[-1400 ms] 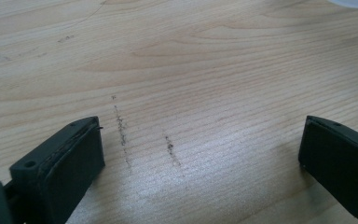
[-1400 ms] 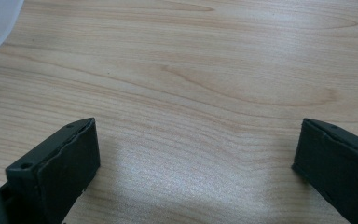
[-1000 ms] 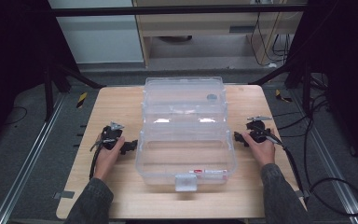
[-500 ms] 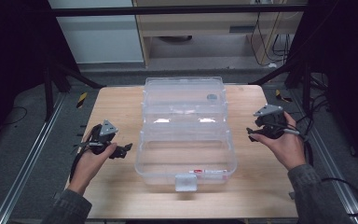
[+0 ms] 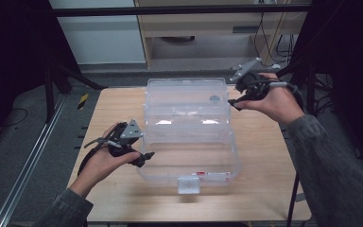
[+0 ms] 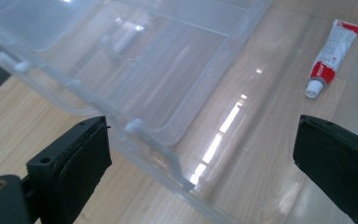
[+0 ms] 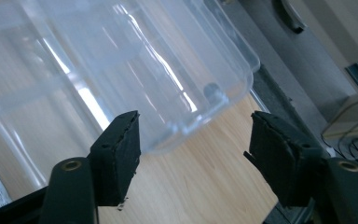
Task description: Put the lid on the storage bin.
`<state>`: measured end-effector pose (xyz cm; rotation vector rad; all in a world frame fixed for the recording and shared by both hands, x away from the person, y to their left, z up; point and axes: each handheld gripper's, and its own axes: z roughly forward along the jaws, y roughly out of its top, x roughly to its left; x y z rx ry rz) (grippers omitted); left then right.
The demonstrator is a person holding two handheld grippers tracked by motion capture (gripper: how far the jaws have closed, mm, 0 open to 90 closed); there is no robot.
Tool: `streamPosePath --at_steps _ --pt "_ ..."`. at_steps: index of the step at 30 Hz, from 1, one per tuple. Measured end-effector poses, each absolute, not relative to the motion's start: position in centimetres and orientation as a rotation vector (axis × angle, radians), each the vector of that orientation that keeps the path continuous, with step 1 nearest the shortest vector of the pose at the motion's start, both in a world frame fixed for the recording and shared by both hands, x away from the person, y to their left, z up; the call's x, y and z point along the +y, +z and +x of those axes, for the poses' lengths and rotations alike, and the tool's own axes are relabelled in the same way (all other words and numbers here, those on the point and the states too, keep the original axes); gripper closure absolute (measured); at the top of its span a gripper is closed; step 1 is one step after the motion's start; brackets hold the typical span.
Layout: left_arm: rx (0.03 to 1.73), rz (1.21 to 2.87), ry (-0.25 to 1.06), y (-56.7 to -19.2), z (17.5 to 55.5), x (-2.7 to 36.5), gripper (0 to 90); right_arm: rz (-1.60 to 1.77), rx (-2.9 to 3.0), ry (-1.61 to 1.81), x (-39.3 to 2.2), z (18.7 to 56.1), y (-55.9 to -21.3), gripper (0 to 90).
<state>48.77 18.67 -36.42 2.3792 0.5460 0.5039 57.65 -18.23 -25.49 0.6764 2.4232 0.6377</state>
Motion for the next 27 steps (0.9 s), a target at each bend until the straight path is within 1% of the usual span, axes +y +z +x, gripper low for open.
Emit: streamPosePath --at_steps 3,5,7,8,11,12,13,15,20,27 --pt "0.528 2.396 0.494 -36.8 48.7 17.7 3.8 0.633 2.457 0.604 -17.0 59.0 -25.2 39.8" --pt "0.522 2.406 0.502 -36.8 48.7 17.3 2.1 0.600 2.480 0.553 -16.3 59.6 -25.4 42.9" --pt "0.521 2.403 0.500 -36.5 48.7 17.2 2.4 0.560 2.503 0.505 -15.8 60.0 -25.8 44.8" --pt "0.513 2.399 0.504 -36.2 48.6 17.2 4.3 0.537 2.515 0.481 -15.5 60.1 -25.9 46.8" --pt "0.493 2.388 0.524 -35.5 48.3 17.3 4.3 0.520 2.520 0.499 -15.4 60.1 -25.8 48.2" --pt "0.490 2.382 0.519 -35.3 48.2 17.3 4.3 0.500 2.532 0.511 -15.2 60.0 -25.6 52.1" --pt "0.486 2.379 0.511 -35.2 48.1 17.2 4.3 0.500 2.532 0.511 -15.2 60.0 -25.6 52.1" --pt "0.467 2.384 0.497 -35.0 47.9 17.0 4.2 0.472 2.555 0.509 -14.9 59.8 -25.5 55.5" --pt "0.412 2.395 0.447 -35.0 47.5 16.4 4.4 0.374 2.608 0.476 -14.0 59.6 -25.9 59.5" --pt "0.346 2.470 0.399 -35.6 47.0 15.7 4.6 0.291 2.659 0.428 -12.9 59.4 -27.0 62.1"
